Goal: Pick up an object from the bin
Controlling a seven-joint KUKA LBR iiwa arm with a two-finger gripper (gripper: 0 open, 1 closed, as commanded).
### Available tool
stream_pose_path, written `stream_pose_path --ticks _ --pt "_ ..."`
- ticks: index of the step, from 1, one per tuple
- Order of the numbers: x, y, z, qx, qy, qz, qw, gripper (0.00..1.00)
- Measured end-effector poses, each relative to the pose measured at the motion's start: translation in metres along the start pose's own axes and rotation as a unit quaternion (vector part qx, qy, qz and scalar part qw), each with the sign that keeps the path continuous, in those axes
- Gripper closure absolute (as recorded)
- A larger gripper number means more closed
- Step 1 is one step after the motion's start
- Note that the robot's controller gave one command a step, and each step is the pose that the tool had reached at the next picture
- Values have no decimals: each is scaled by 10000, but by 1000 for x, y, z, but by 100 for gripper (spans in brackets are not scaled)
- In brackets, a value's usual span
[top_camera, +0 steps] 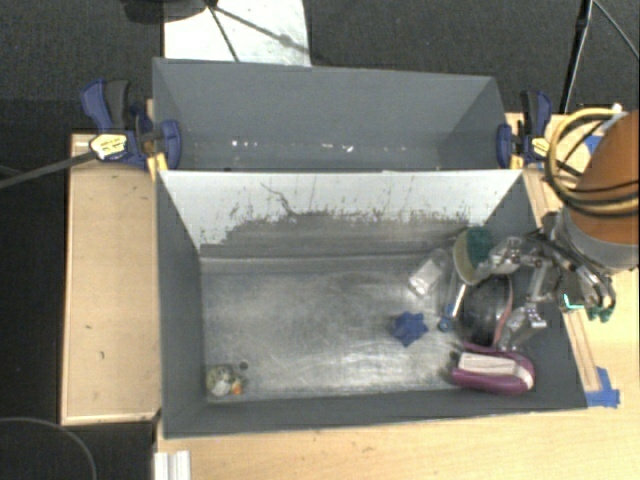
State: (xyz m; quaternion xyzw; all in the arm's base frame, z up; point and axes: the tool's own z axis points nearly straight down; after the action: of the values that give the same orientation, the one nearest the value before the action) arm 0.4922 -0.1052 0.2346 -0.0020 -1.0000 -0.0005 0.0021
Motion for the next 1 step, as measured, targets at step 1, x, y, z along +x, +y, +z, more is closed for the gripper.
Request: stream_pose_path --ticks 1 --pt "-27 -21 160 -13 -170 -1006 9948 0"
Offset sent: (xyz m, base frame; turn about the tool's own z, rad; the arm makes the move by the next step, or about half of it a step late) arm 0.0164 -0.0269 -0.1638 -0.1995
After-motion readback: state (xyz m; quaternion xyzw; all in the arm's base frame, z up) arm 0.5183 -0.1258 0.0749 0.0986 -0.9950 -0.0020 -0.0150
